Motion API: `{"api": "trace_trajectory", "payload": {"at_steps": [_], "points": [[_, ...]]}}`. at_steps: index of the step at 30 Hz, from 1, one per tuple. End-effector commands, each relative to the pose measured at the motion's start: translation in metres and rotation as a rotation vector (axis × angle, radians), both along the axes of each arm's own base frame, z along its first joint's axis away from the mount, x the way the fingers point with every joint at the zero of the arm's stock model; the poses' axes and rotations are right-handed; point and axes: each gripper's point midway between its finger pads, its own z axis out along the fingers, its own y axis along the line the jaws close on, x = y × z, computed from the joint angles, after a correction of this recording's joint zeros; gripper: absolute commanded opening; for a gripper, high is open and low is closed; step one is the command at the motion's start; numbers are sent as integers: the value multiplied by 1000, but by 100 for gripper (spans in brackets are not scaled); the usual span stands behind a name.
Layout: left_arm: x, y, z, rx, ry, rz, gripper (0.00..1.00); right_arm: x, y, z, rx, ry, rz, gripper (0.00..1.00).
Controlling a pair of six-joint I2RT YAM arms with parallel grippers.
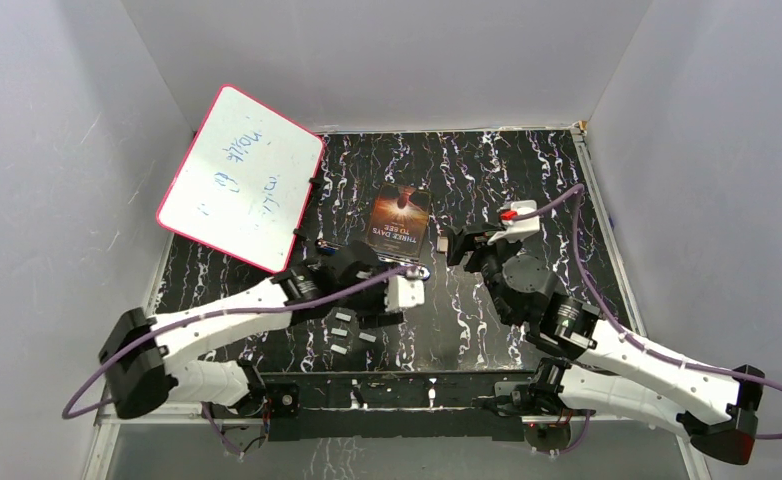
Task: Load the staples into the stapler
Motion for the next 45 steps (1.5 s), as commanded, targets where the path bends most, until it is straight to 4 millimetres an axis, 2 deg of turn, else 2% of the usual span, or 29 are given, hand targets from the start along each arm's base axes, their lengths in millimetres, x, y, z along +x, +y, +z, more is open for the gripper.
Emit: {"api": "trace_trajectory", "payload": {"at_steps": [1, 4, 6, 8, 10, 14, 17, 21, 27, 38, 45], "points": [[27, -5, 63, -302, 90, 194, 62, 8, 5, 2, -4, 20, -41, 75], [72, 25, 93, -484, 224, 418, 61, 31, 19, -29, -164, 173, -29, 75], [95, 44, 100, -534, 253, 558, 64, 51, 30, -57, -182, 305, 63, 76], [115, 60, 99, -554, 286, 704, 69, 62, 44, -80, -139, 403, 189, 75], [128, 74, 92, -559, 335, 814, 71, 71, 48, -99, -155, 462, 246, 75], [143, 94, 73, -593, 413, 957, 72, 74, 66, -140, -246, 596, 386, 75], [150, 101, 64, -602, 422, 1015, 73, 77, 71, -160, -281, 640, 416, 75], [157, 108, 53, -555, 409, 1066, 74, 70, 88, -171, -286, 654, 534, 74], [157, 109, 45, -524, 411, 1064, 75, 66, 90, -197, -345, 675, 585, 76], [153, 106, 38, -521, 435, 1045, 76, 77, 102, -215, -378, 683, 595, 75], [153, 108, 37, -525, 423, 1049, 77, 77, 111, -229, -421, 699, 603, 75]]}}
